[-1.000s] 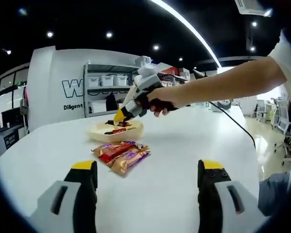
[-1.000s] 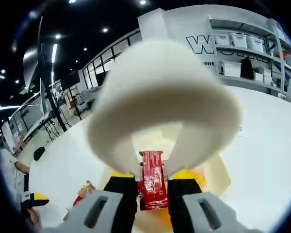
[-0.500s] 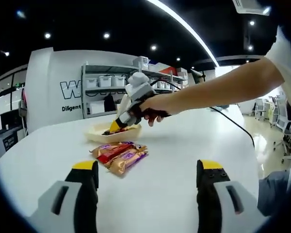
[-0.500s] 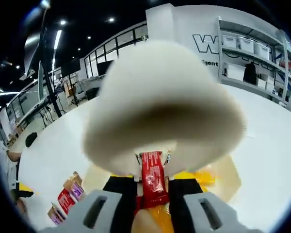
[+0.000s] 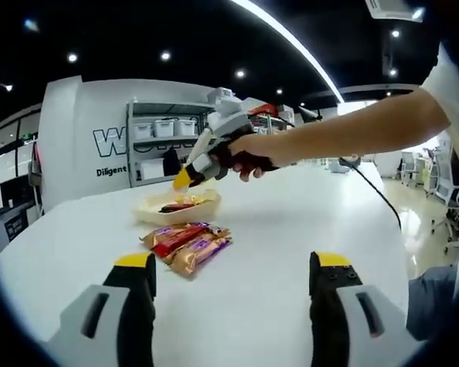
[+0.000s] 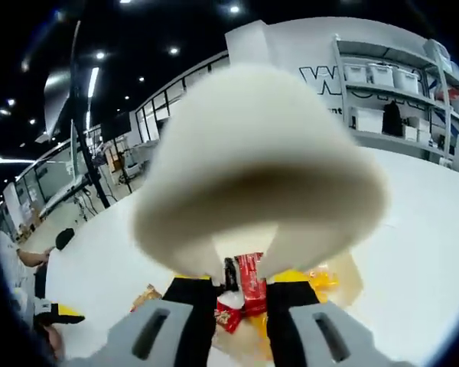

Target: Place the target food into the container with the food tongs after gripping and lifting it, then release it inside without dropping or visibly crushing the food.

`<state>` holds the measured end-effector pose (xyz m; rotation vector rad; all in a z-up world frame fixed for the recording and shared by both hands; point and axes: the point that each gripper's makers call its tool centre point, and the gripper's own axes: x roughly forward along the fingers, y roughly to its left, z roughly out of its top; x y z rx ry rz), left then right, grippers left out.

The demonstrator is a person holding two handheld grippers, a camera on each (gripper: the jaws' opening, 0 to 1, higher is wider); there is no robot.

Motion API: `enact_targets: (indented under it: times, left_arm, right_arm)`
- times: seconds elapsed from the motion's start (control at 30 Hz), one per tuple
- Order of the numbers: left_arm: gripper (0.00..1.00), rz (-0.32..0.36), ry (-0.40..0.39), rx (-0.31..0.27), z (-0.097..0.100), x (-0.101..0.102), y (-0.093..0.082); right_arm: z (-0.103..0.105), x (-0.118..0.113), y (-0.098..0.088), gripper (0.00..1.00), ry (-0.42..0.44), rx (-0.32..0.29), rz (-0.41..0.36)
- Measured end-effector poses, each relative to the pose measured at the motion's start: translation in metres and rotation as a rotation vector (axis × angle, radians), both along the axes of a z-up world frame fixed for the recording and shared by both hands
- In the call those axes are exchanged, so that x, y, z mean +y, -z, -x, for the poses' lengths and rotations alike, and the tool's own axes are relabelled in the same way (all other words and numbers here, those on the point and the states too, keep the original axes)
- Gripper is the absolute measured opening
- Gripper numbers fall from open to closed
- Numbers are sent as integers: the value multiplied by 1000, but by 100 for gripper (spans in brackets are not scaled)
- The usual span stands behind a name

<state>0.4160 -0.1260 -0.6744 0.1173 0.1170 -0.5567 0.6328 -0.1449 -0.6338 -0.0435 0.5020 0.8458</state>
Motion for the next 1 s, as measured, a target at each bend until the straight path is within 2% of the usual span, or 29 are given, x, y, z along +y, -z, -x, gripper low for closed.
enact_targets:
  times: [0.13, 0.2, 0.23, 0.37, 0.4, 0.53, 0.63, 0.7, 0.77, 0.87, 0.93, 1.0]
  left_arm:
    - [83, 14, 10, 16, 1, -1, 0]
    - [85, 40, -4, 20, 0, 3, -1]
    - [85, 44, -8, 26, -1, 3, -1]
    - [85, 0, -10, 55, 1, -1, 6]
    - [86, 1, -8, 70, 3, -3, 7]
    - [87, 50, -20, 62, 8, -6, -3]
    - [93, 65, -47, 72, 14, -3, -2]
    - [99, 49, -70, 36, 14, 1, -8]
    - [99, 32, -61, 17, 17, -3, -16]
    - [99, 24, -25, 50, 20, -13, -11]
    - [99, -6, -15, 46, 21, -15, -6]
    - [99, -4, -11, 34, 21, -16, -10]
  right_arm:
    - [29, -11, -9, 18, -24, 1, -16]
    - [58, -21, -7, 18, -37, 16, -25]
    - [65, -23, -7, 18, -40, 12, -24]
    - [93, -36, -15, 19, -59, 3, -37]
    - [97, -38, -16, 19, -61, 3, -42]
    - [111, -42, -21, 19, -70, 0, -60]
    - [123, -42, -21, 19, -75, 6, -88]
    - [130, -41, -18, 19, -79, 13, -95]
    - [136, -39, -15, 19, -85, 20, -107]
    - [144, -37, -12, 19, -89, 21, -127]
    - [148, -35, -6, 19, -86, 37, -146]
    - [151, -34, 1, 19, -87, 40, -141]
